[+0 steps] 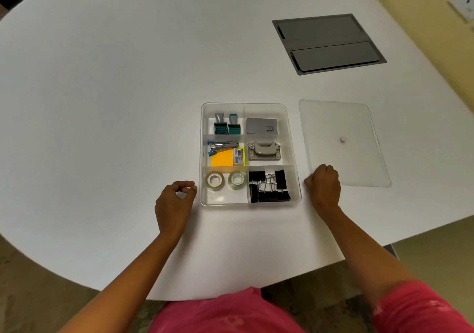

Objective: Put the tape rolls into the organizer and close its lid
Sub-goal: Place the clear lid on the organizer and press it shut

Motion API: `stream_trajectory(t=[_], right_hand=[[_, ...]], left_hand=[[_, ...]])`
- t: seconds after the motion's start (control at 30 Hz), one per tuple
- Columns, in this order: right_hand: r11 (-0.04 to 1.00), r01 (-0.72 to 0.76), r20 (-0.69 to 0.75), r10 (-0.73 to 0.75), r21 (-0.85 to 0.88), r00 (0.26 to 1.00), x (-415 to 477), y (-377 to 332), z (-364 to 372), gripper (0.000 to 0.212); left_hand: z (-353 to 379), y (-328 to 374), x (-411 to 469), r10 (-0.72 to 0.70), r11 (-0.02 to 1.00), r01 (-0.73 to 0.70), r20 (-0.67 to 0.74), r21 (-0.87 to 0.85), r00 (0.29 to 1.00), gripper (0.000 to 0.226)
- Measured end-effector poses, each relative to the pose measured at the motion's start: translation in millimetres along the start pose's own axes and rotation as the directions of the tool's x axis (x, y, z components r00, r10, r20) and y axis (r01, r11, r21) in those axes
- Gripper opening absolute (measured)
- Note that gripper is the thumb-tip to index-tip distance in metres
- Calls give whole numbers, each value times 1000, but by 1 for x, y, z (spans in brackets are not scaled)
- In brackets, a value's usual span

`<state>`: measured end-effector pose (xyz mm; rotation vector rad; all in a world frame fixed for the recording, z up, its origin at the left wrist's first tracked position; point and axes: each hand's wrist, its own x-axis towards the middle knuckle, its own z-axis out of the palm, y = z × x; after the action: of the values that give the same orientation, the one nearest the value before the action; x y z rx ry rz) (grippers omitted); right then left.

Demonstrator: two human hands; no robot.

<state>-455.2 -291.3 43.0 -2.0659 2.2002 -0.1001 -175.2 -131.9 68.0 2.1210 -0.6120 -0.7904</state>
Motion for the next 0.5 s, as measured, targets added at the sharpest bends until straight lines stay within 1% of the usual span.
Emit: stream_trajectory(t=[0.07, 0.17, 0.23, 0.33, 0.43, 0.5], right_hand=[[999, 38, -73, -37, 6, 997, 0, -1, -8, 9], [995, 94, -227, -85, 30, 970, -3, -6, -30, 17], [993, 102, -349, -73, 66, 934, -9, -13, -50, 17], [981, 132, -495, -46, 141, 868, -21, -22, -76, 11], [948, 218, -581, -47, 230, 813, -38, -31, -93, 6], [925, 282, -619, -67, 256, 782, -49, -39, -99, 5]], left_hand=[[0, 1, -2, 6, 1000, -6, 2, -14, 1000, 18], [1, 5, -4, 20, 999, -20, 6, -27, 1000, 20], [2, 8, -5, 29, 999, -29, 2, -30, 1000, 20], [7, 17, -5, 43, 999, -43, 19, -20, 999, 19], [11, 31, -6, 62, 997, -60, 52, -42, 997, 17], [14, 39, -4, 78, 995, -73, 75, -61, 994, 17]])
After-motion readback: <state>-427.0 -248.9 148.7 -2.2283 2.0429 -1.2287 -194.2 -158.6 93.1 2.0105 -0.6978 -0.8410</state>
